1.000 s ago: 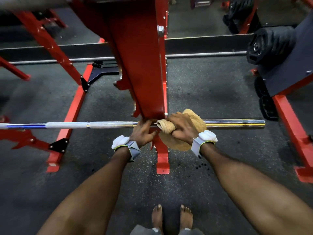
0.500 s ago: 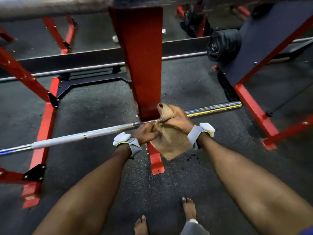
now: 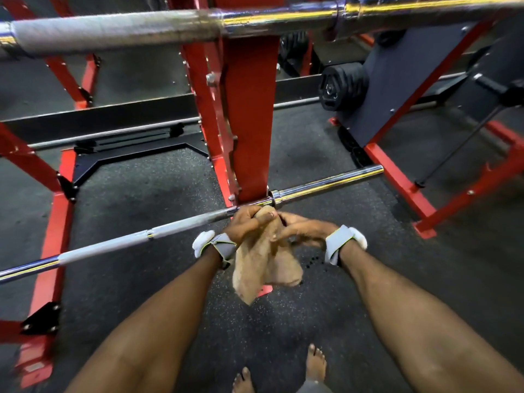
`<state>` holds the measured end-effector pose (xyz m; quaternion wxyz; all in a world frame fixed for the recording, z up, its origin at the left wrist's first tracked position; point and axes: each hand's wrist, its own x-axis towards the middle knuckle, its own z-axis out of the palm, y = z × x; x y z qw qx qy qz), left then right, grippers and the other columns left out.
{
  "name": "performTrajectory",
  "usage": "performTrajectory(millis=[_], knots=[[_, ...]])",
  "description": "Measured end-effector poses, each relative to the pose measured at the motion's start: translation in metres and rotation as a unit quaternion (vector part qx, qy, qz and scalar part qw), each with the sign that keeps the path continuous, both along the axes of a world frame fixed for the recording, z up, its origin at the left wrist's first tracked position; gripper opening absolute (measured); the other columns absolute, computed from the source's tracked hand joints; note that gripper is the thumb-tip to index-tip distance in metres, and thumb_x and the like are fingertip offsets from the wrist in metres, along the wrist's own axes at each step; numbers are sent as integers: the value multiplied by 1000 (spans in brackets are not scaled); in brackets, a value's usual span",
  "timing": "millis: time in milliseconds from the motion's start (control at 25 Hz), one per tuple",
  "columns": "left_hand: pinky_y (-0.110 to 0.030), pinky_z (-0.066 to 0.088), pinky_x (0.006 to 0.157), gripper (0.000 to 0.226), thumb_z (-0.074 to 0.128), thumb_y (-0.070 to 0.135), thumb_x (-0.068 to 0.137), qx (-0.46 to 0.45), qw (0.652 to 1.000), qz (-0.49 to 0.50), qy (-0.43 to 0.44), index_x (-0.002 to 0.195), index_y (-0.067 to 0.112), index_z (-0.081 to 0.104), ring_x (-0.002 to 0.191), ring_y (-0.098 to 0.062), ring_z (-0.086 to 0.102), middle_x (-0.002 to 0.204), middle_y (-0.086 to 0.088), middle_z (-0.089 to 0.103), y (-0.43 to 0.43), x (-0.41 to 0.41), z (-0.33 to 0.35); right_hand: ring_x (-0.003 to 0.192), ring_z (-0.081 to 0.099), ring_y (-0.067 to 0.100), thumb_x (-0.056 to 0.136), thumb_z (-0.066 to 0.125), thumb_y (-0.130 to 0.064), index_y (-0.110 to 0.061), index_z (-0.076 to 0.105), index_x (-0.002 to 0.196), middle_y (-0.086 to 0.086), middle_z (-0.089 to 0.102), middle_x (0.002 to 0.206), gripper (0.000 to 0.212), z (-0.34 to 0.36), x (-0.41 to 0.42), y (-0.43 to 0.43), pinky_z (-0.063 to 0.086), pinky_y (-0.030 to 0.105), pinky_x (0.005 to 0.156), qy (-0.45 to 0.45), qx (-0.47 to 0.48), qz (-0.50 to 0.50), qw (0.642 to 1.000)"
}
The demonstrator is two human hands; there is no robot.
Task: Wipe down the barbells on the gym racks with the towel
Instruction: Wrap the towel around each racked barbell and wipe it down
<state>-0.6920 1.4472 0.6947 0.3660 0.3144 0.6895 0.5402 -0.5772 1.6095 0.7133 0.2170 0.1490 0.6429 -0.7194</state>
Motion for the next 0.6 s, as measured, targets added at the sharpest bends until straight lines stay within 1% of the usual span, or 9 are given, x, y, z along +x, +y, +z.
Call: performTrajectory(millis=[80, 160, 240, 280, 360, 440, 480, 560, 600], knots=[[-34, 34, 67, 45, 66, 30, 90, 40, 997, 17, -57, 92, -15, 58, 78, -19, 42, 82, -8, 49, -6, 6, 4, 112, 63, 21, 87, 67, 4, -8, 57, 130, 12, 68, 116, 46, -18, -2, -20, 52, 35, 95, 8, -54, -57, 997], [-26, 39, 62, 37, 65, 26, 92, 39, 992, 59, -100, 95, -10, 60, 75, -17, 47, 80, -8, 52, -13, 6, -5, 104, 63, 22, 84, 72, 1, 2, 61, 121, 15, 67, 109, 39, -39, -2, -39, 53, 31, 91, 40, -19, -135, 990], [-24, 37, 59, 34, 68, 34, 89, 26, 986, 121, -109, 94, 0, 66, 72, -15, 47, 76, -4, 53, -20, 3, -18, 90, 61, 19, 86, 73, -2, 6, 65, 106, 14, 66, 96, 23, -57, -1, -47, 52, 29, 77, 92, 35, -185, 978], [-22, 37, 58, 29, 67, 32, 90, 19, 984, 144, -103, 94, 3, 68, 69, -11, 49, 73, -1, 54, -21, 2, -22, 83, 59, 18, 86, 75, -7, 3, 68, 98, 11, 65, 90, 17, -61, 0, -48, 50, 31, 71, 117, 53, -204, 970], [-14, 43, 61, 15, 60, 12, 96, 29, 979, 175, -97, 101, 0, 68, 66, -1, 55, 72, 6, 63, -23, 0, -26, 73, 55, 19, 79, 84, -31, -5, 69, 81, 5, 60, 77, 31, -68, -1, -46, 44, 38, 64, 130, 102, -268, 949], [-13, 45, 71, 17, 55, 4, 96, 7, 977, 206, -52, 109, -1, 66, 72, 5, 60, 85, 4, 68, -25, -16, -35, 64, 47, 15, 75, 84, -47, -13, 62, 66, -2, 52, 65, 41, -70, 0, -35, 37, 38, 59, 143, 183, -326, 917], [-17, 46, 75, 24, 55, 13, 96, -16, 976, 215, -11, 113, 1, 65, 78, 2, 61, 93, -1, 68, -29, -25, -40, 61, 46, 13, 77, 82, -44, -17, 60, 62, -6, 50, 61, 38, -69, 0, -29, 36, 37, 57, 156, 206, -350, 900], [-33, 48, 84, 46, 47, 40, 87, -91, 964, 222, 112, 118, 13, 67, 95, -15, 63, 105, -7, 66, -34, -43, -50, 61, 53, 13, 81, 76, -39, -19, 64, 70, -5, 57, 61, 26, -62, -8, -11, 45, 38, 58, 155, 286, -358, 875], [-39, 48, 89, 53, 42, 46, 83, -128, 951, 221, 173, 118, 17, 68, 102, -23, 62, 108, -8, 65, -39, -49, -54, 69, 60, 17, 82, 72, -42, -22, 68, 83, -3, 65, 69, 20, -57, -15, -5, 51, 39, 66, 141, 339, -343, 865]])
